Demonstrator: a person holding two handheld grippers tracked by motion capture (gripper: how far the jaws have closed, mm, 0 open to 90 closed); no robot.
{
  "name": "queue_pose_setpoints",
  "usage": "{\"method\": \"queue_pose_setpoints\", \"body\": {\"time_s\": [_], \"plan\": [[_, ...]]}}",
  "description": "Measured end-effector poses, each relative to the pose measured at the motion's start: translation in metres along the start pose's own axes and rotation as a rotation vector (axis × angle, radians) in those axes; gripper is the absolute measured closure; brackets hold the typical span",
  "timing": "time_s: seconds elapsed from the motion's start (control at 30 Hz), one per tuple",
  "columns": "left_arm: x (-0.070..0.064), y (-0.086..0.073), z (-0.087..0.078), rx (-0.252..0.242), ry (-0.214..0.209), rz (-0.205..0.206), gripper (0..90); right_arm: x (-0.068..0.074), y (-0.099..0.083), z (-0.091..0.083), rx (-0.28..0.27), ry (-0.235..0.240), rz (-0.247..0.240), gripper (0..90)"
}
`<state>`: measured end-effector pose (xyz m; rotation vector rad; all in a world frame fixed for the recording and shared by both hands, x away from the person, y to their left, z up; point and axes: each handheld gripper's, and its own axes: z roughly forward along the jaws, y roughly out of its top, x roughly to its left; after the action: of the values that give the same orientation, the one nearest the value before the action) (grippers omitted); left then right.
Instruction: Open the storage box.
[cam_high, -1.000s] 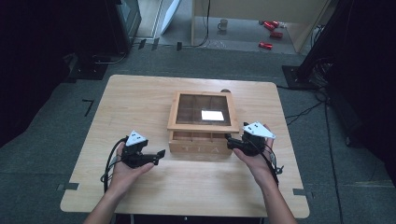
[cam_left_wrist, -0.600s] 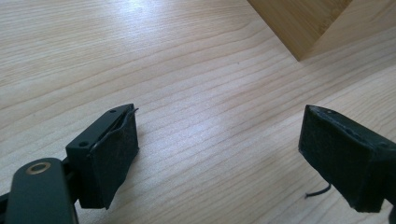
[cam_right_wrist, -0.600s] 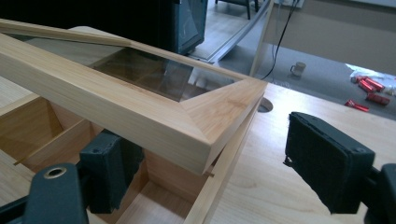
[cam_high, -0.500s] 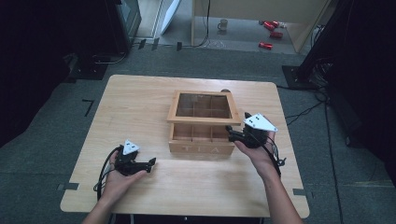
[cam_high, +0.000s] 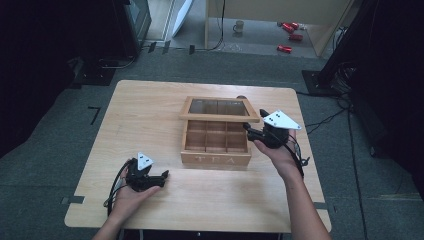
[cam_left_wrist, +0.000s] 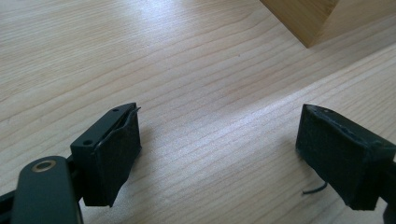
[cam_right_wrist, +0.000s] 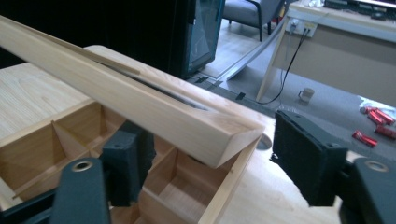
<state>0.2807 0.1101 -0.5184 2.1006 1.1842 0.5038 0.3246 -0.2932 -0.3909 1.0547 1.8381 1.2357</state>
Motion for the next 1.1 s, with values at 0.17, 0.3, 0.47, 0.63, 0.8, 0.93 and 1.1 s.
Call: {"method": "queue_pose_setpoints", "body": {"time_s": [0.17, 0.3, 0.47, 0.63, 0.8, 0.93, 1.1], "plan": [[0.0, 0.0, 0.0, 0.004, -0.001, 0.003, 14.3, -0.004, 0.01, 0.003, -0.038, 0.009, -0.012, 43.6], [0.0, 0.0, 0.0, 0.003, -0.003, 0.001, 14.4, -0.008, 0.018, 0.008, -0.059, 0.006, -0.015, 44.6], [0.001, 0.0, -0.001, 0.003, -0.011, 0.0, 14.3, -0.014, 0.026, 0.013, -0.074, -0.005, -0.024, 50.4], [0.001, 0.0, -0.001, 0.0, -0.016, -0.003, 14.4, -0.024, 0.033, 0.02, -0.081, -0.008, 0.001, 56.0], [0.002, 0.0, -0.001, 0.001, -0.021, -0.005, 14.5, -0.034, 0.041, 0.024, -0.091, -0.003, 0.039, 62.7], [0.002, 0.0, -0.001, -0.002, -0.024, -0.008, 14.5, -0.038, 0.047, 0.029, -0.091, -0.007, 0.061, 62.6], [0.003, 0.0, -0.001, -0.004, -0.025, -0.008, 14.5, -0.042, 0.054, 0.037, -0.095, -0.023, 0.081, 64.1]]}}
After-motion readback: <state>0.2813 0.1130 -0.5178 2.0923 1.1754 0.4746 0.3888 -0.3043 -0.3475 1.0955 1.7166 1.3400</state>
